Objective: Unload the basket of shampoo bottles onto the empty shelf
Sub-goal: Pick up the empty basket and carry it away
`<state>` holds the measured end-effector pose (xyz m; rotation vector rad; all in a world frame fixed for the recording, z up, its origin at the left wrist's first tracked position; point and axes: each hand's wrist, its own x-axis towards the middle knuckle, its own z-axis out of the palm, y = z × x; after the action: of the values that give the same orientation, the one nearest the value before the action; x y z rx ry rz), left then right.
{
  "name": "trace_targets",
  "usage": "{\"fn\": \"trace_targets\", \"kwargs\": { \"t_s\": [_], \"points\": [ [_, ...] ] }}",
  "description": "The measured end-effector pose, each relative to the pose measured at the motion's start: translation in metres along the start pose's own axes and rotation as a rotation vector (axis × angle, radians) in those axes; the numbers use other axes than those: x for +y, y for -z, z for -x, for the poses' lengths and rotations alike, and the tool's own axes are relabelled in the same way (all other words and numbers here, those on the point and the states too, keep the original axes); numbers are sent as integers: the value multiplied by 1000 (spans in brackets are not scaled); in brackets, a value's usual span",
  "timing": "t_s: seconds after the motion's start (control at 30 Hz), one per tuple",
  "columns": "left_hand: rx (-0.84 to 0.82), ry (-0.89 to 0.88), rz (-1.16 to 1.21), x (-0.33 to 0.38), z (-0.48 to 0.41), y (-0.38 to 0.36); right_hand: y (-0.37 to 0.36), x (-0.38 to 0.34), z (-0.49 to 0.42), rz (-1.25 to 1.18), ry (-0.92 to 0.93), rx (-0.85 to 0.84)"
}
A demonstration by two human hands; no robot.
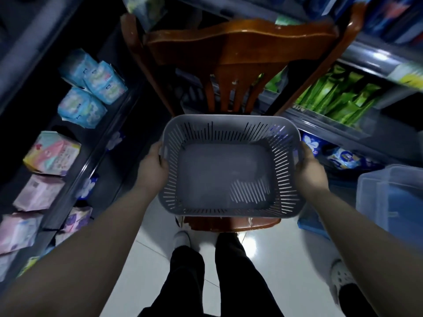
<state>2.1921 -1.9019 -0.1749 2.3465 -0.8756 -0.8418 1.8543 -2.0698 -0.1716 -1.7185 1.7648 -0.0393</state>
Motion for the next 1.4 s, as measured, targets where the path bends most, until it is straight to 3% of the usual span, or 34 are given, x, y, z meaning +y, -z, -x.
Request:
{"fn": "trace_targets", "kwargs": {
  "t_s": [0.3, 0.57, 0.73, 1.07, 1.4],
  "points": [
    [-7, -226, -4, 27, 28, 69, 46, -32, 99, -133, 92, 225],
    [-54, -409, 69, 58, 64, 130, 78, -43, 215, -213, 56, 417],
    [-121, -470, 96, 82, 88, 145, 96, -26, 280, -188, -88, 518],
    [-235, -667, 24, 152, 197, 126, 126, 45, 426, -275, -263, 664],
    [-365, -931, -70, 170, 365, 68, 129, 145, 612, -393, -402, 830]
  ]
}}
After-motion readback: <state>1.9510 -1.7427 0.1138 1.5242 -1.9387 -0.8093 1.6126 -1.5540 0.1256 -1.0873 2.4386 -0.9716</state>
